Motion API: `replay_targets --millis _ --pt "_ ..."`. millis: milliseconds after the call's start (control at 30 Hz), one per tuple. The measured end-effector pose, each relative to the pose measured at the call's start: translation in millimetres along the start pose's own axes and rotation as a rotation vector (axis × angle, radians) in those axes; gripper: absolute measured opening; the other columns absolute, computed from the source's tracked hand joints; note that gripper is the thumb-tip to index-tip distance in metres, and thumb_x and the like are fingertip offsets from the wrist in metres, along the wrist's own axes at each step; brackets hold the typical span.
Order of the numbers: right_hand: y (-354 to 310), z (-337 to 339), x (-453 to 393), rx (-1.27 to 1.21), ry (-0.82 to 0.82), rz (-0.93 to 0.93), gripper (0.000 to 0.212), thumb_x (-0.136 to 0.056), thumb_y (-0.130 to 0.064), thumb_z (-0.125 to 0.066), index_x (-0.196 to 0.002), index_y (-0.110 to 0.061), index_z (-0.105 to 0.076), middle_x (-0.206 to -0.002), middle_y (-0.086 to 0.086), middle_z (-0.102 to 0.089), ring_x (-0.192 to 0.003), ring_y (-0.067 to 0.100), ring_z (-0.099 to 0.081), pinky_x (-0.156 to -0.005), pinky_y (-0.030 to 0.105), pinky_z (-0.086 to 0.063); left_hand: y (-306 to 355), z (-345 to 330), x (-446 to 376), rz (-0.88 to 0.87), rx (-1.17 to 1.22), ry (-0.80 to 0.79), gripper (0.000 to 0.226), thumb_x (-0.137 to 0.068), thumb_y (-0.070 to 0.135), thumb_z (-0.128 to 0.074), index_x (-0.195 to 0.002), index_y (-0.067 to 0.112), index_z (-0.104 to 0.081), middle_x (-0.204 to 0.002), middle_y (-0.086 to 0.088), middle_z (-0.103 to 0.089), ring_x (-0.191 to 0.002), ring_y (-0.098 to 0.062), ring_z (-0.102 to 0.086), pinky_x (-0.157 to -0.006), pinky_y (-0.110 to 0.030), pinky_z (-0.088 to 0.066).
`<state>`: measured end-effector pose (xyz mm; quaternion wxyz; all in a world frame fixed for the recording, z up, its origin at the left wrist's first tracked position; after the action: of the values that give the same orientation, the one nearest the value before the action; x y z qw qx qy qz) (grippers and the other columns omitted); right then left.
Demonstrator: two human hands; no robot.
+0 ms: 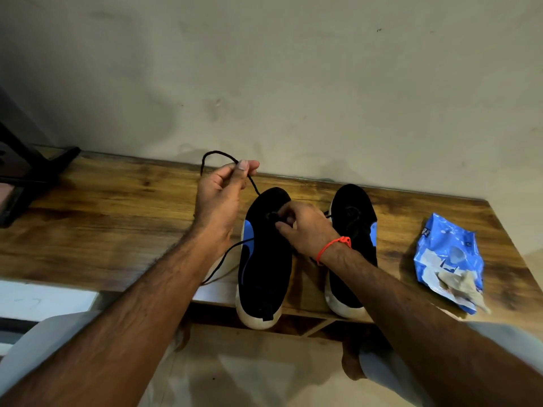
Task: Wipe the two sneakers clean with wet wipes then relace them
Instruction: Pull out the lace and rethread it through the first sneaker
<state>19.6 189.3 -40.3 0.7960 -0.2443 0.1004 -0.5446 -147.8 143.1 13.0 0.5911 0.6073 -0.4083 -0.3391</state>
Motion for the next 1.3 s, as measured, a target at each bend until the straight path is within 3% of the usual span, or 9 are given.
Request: replay_targets --millis 100,233,333,600,867,967,1067,1200,1300 --pt "-24.0 7.0 2.1 -0.184 0.086 0.153 0.055 -0.090 -0.055 -0.052 -0.136 -0.025 -0.050 -0.123 0.000 -0.057 -0.117 0.023 -0.050 -0.100 0.045 -0.043 -6.6 -7.7 3.8 0.002 -0.055 -0.064 0.020 -0.101 0.025 -0.061 -0.108 0.016 -0.077 -0.100 0.012 -0.077 -0.094 0.013 -0.066 -0.080 -0.007 -0.050" --pt "-48.7 14.6 5.1 -0.256 0.132 0.308 0.038 -0.092 -0.042 -0.051 -0.106 -0.014 -0.072 -0.110 0.005 -0.062 -0.107 0.026 -0.057 -0.094 0.047 -0.046 -20.8 -28.8 15.4 0.077 -0.031 -0.182 0.020 -0.100 0.023 -0.063 -0.110 0.013 -0.078 -0.098 0.007 -0.079 -0.095 0.001 -0.072 -0.075 -0.011 -0.052" --pt "-36.8 17.8 2.4 -0.191 0.132 0.220 0.025 -0.096 -0.033 -0.057 -0.100 -0.015 -0.074 -0.104 -0.001 -0.058 -0.106 0.025 -0.055 -0.093 0.048 -0.045 -16.8 -19.1 13.1 0.113 0.045 -0.091 0.021 -0.101 0.024 -0.061 -0.111 0.014 -0.076 -0.088 0.017 -0.076 -0.077 0.010 -0.068 -0.060 -0.007 -0.047" --pt "-3.1 13.7 1.7 0.135 0.041 0.086 0.026 -0.097 -0.037 -0.054 -0.110 -0.020 -0.071 -0.105 0.003 -0.048 -0.109 0.026 -0.049 -0.093 0.045 -0.046 -13.5 12.5 -3.0 0.029 0.073 0.121 0.022 -0.103 0.028 -0.059 -0.112 0.017 -0.075 -0.094 0.014 -0.077 -0.080 0.011 -0.064 -0.059 -0.005 -0.043" --pt "-5.9 13.8 1.0 -0.180 0.012 0.034 0.017 -0.097 -0.016 -0.058 -0.107 -0.018 -0.070 -0.102 0.003 -0.070 -0.094 0.021 -0.069 -0.075 0.026 -0.056 8.4 23.6 0.2 -0.166 0.034 0.167 0.021 -0.097 0.015 -0.067 -0.117 0.016 -0.075 -0.104 0.005 -0.076 -0.090 0.001 -0.068 -0.080 -0.011 -0.053" --pt "-32.1 18.2 4.5 -0.711 -0.110 0.182 0.064 -0.095 0.004 -0.056 -0.148 -0.028 -0.038 -0.152 -0.003 -0.045 -0.138 0.005 -0.041 -0.106 0.024 -0.042 23.3 39.1 -3.1 -0.307 -0.074 0.245 0.023 -0.099 0.024 -0.066 -0.121 0.023 -0.074 -0.110 -0.002 -0.074 -0.085 -0.001 -0.067 -0.077 -0.017 -0.054" --pt "-35.0 15.3 3.2 -0.770 -0.211 0.177 0.083 -0.096 0.007 -0.053 -0.158 -0.028 -0.009 -0.160 -0.008 -0.027 -0.144 -0.001 -0.021 -0.101 0.008 -0.035 26.3 51.0 -10.4 -0.356 -0.149 0.273 0.027 -0.098 0.037 -0.065 -0.120 0.025 -0.075 -0.107 -0.012 -0.071 -0.077 -0.006 -0.063 -0.068 -0.026 -0.052" --pt "0.0 8.6 -2.7 -0.591 -0.064 -0.032 0.045 -0.095 -0.011 -0.064 -0.139 -0.019 -0.055 -0.128 -0.004 -0.064 -0.121 0.010 -0.058 -0.104 0.029 -0.049 17.7 48.5 -11.8 -0.313 -0.193 0.208 0.021 -0.098 0.028 -0.066 -0.116 0.025 -0.076 -0.097 -0.005 -0.073 -0.065 -0.004 -0.060 -0.058 -0.030 -0.052" --pt "9.4 9.5 4.6 -0.428 -0.028 -0.046 0.022 -0.095 -0.020 -0.066 -0.116 -0.019 -0.070 -0.107 -0.004 -0.070 -0.099 0.008 -0.066 -0.085 0.018 -0.054 3.3 33.9 -10.6 -0.227 -0.311 0.082 0.030 -0.102 0.012 -0.058 -0.121 0.029 -0.073 -0.092 0.005 -0.074 -0.061 -0.004 -0.059 -0.045 -0.022 -0.046"
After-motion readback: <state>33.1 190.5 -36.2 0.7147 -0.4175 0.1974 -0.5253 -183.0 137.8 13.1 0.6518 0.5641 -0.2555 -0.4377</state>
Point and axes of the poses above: each hand's wrist, its own x-axis away from the middle knuckle, its own z-axis out of the back of the hand, y = z × x, the point moved 9 cm from there along -x, towards the middle knuckle
